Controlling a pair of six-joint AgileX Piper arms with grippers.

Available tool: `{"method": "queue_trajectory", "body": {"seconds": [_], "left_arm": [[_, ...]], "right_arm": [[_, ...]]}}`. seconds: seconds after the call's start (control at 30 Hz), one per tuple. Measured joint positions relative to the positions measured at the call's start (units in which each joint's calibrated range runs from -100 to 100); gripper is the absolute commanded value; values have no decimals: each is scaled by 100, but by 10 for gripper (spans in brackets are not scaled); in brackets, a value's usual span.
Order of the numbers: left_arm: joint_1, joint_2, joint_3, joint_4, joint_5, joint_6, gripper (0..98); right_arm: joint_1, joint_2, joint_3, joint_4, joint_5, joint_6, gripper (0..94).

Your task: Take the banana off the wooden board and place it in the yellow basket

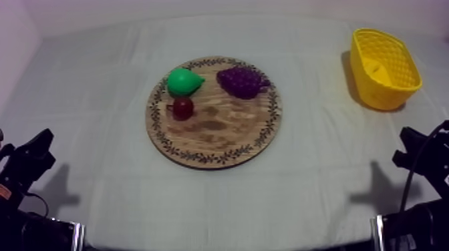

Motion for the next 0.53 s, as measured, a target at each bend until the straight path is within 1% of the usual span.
{"method": "queue_trajectory", "body": {"seconds": [0.1,0.2,0.3,0.4,0.53], "left_arm": [[0,0,0,0,0,0,1],[0,0,0,0,0,0,1],[0,0,0,0,0,0,1],[0,0,0,0,0,0,1],[0,0,0,0,0,0,1]], "right_arm": [[0,0,83,35,-334,-14,5],[0,0,102,45,-537,126,5],[-3,0,109,50,-537,429,5],[-4,0,116,56,-537,891,5],[-7,0,116,60,-537,1273,5]]}}
